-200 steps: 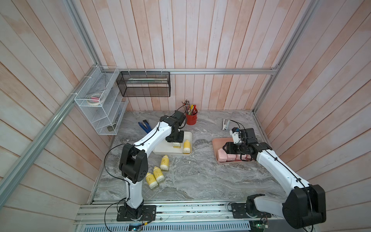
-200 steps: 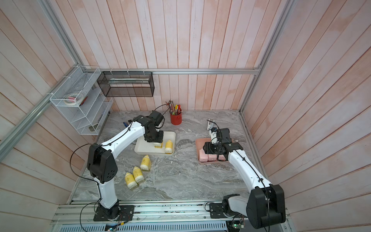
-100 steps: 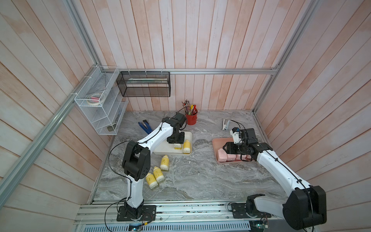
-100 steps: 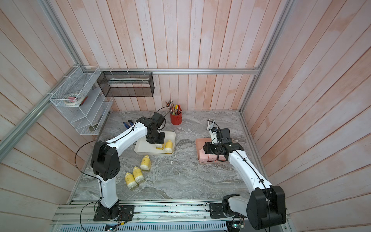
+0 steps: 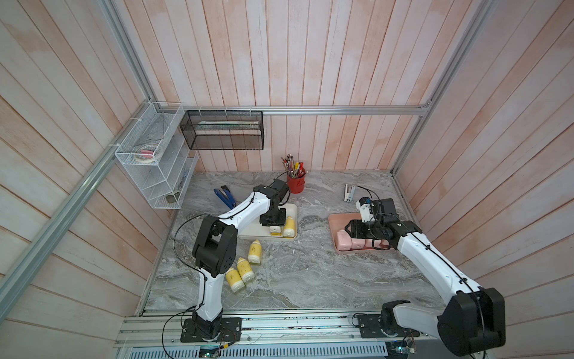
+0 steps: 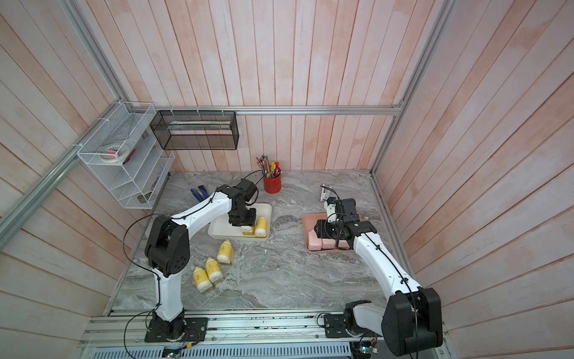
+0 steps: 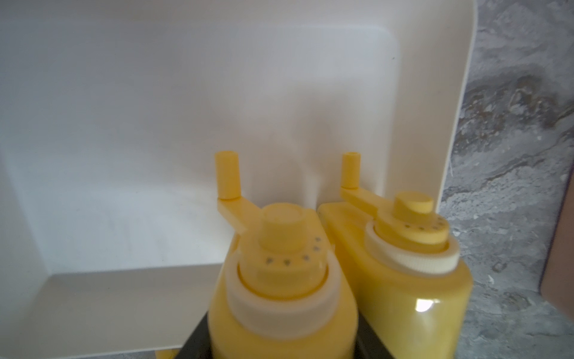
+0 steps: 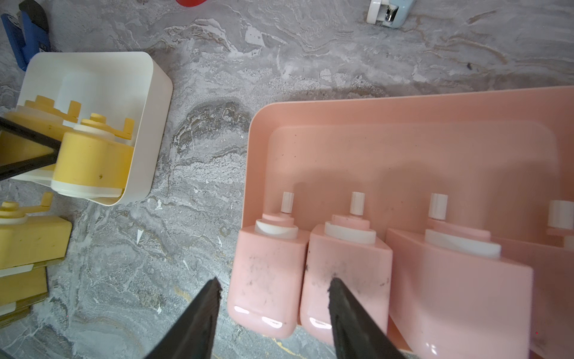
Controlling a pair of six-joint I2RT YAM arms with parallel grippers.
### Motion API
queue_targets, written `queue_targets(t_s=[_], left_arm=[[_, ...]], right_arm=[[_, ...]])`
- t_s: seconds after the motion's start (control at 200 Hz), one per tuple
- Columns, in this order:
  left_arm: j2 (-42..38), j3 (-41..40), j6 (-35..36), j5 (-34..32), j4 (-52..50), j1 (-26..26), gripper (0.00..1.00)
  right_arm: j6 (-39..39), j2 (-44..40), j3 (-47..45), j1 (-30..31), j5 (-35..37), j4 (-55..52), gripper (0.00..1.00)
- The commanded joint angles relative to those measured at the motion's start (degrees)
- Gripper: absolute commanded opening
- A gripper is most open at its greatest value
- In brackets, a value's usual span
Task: Place the pencil sharpeners by color into the storage box
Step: Place the pencil sharpener in the storage box.
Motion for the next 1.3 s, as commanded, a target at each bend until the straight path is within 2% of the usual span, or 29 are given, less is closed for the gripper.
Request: queue_targets(t_s=[0.0,1.295], left_arm=[[0.6,-1.1,-1.1,0.4,1.6,0.3,0.44],[2.8,-2.5,-1.6,1.4,2.6,0.3,0.44]], right_arm=[[0.0,-0.8,-0.9,-0.3,0.5,0.0,0.59],[-0.8,-0.3,-1.2,-0.5,0.6,0.3,0.59]])
